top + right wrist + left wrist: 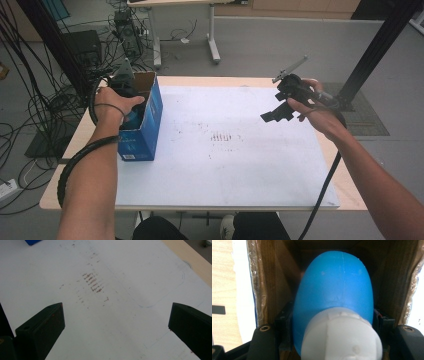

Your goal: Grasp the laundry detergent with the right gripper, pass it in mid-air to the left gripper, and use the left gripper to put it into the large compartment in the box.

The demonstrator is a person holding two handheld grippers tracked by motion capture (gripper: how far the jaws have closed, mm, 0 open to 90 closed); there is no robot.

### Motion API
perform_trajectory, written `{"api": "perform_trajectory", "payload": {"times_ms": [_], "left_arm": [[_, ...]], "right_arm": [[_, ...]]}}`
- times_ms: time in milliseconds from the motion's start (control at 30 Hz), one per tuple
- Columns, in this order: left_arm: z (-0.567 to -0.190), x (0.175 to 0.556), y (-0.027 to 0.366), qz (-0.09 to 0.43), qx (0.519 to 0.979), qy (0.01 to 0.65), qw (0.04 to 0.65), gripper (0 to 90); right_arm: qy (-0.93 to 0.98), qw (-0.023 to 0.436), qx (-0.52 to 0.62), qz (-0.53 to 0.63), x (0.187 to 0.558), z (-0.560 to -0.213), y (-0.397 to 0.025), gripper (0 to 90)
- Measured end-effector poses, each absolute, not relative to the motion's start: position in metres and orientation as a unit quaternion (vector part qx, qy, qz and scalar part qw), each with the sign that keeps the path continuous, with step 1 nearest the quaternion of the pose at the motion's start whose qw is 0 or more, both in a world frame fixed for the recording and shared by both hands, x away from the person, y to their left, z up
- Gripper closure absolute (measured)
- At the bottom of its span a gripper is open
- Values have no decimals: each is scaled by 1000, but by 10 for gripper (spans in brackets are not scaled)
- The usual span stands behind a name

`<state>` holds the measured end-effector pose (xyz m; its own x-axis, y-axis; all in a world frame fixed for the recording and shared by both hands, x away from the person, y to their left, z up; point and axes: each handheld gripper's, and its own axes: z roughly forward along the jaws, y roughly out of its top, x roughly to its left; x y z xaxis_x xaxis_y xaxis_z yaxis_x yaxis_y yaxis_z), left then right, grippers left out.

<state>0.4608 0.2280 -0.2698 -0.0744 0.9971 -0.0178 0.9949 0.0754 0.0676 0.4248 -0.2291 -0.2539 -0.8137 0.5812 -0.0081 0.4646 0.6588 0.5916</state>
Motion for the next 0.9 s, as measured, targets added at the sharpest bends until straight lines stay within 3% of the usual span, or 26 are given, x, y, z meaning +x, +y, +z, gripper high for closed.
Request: {"api": "perform_trajectory", "payload": {"times_ms": [900], "left_arm": [[-270,461,229,15,677,735,29,360]], "right_arm": [[905,102,290,294,426,-251,-231,4]]}}
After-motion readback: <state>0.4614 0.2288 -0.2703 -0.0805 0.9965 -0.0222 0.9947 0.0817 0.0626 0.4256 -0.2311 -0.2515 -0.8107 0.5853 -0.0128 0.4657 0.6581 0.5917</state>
